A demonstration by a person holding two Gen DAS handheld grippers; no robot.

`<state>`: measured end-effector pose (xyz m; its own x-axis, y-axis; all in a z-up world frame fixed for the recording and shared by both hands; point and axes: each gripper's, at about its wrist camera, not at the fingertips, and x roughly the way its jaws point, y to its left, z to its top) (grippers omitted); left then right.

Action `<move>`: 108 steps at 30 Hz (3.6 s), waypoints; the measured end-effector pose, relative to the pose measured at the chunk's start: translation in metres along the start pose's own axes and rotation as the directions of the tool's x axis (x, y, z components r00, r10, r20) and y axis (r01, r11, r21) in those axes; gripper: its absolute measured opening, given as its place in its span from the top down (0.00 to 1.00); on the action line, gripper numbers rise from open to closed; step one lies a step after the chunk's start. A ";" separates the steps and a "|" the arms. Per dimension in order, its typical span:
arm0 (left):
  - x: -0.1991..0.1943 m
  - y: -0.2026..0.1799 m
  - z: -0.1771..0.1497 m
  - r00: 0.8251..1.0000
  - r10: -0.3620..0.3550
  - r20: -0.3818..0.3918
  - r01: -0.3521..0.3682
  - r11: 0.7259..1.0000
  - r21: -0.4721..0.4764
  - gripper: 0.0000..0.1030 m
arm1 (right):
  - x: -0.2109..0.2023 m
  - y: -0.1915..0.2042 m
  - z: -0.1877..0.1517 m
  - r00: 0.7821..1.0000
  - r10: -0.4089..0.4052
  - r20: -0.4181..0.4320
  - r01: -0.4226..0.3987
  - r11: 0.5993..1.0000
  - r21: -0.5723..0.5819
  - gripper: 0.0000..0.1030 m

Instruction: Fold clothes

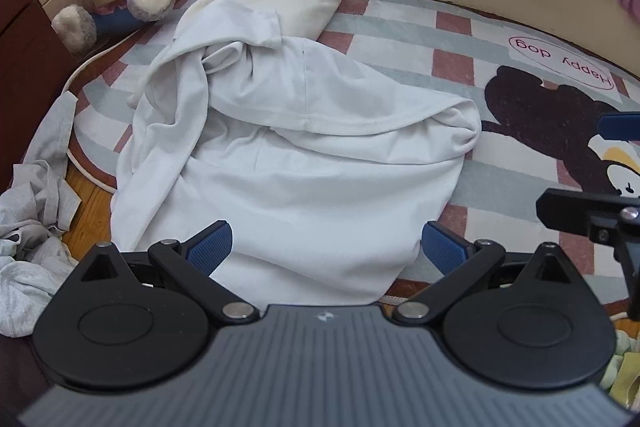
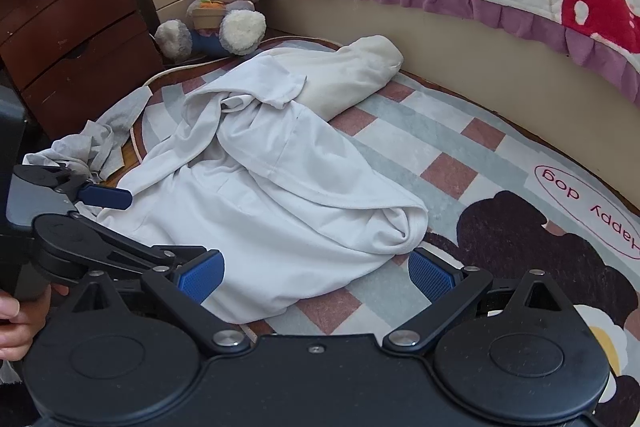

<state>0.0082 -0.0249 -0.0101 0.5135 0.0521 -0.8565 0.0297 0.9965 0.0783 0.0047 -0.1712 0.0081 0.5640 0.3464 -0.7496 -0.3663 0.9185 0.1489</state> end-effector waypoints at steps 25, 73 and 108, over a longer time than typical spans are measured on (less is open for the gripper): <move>0.050 0.080 -0.012 0.989 0.085 0.119 -0.057 0.973 -0.225 0.34 | 0.067 0.000 0.024 0.989 0.129 0.069 -0.106 0.956 -0.273 0.47; 0.026 0.120 -0.021 0.952 0.062 0.301 0.015 0.968 -0.249 0.82 | 0.051 -0.027 0.031 0.866 0.352 0.354 -0.398 0.915 0.064 0.93; 0.112 -0.078 0.037 0.857 -0.506 0.095 0.497 0.861 0.105 0.36 | -0.031 -0.199 -0.116 0.979 -0.205 -0.009 0.177 0.818 0.547 0.48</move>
<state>0.0953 -0.0996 -0.0935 0.5062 -0.4662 -0.7255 0.3711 0.8772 -0.3047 -0.0263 -0.3869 -0.0731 0.6205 0.1486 -0.7700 0.2046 0.9172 0.3419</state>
